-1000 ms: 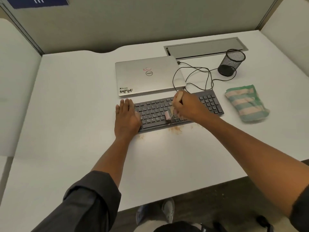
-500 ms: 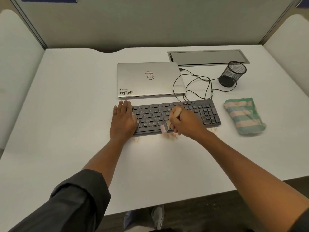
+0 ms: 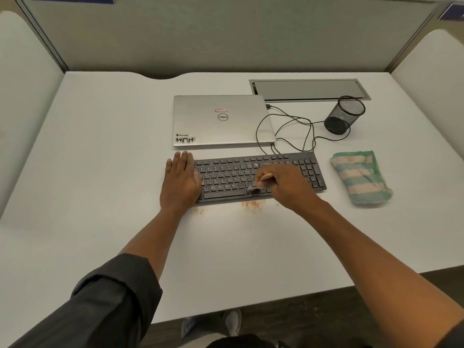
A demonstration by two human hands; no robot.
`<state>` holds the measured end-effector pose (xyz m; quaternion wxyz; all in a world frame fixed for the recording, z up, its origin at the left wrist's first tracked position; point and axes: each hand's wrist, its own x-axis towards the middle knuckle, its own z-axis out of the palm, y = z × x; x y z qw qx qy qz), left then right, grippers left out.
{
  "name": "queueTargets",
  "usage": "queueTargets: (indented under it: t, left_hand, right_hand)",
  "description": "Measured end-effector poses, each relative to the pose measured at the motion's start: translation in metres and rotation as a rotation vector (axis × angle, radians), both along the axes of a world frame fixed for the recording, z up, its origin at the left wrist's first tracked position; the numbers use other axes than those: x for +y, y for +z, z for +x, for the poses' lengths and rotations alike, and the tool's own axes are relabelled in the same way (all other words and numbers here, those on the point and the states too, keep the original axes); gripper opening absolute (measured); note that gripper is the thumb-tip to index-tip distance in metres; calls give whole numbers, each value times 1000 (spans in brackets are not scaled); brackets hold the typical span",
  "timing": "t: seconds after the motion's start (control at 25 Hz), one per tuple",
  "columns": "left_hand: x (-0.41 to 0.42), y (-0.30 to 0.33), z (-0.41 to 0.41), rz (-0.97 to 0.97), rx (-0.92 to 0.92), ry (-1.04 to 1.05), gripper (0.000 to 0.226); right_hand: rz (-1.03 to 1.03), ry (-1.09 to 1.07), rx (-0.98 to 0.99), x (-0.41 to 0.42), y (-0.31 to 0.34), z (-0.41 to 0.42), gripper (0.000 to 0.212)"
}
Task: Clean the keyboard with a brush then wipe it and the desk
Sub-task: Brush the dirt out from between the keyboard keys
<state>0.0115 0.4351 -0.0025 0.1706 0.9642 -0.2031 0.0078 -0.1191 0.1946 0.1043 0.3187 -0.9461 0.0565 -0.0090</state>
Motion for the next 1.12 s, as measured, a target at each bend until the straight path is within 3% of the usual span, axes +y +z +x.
queueTargets:
  t: [0.4,0.56,0.68,1.04,1.12]
  left_hand:
    - [0,0,0,3,11,0,59]
    - [-1,1,-1,14,20,-8,60]
    - [0,1,-2,6,21,-13,59]
    - [0,4,0,2,32,-17,60]
    - [0,4,1,18,34,-17,64]
  right_hand:
    - [44,-74,-142,-3,-17,-13,16]
    - [82,-280,-218,-8,-2,-7,17]
    - [50,-370,-193,-3,6,12,22]
    - [-79,-292,70,-3,7,35,29]
    - [-25,-337,24,-5,13,40,26]
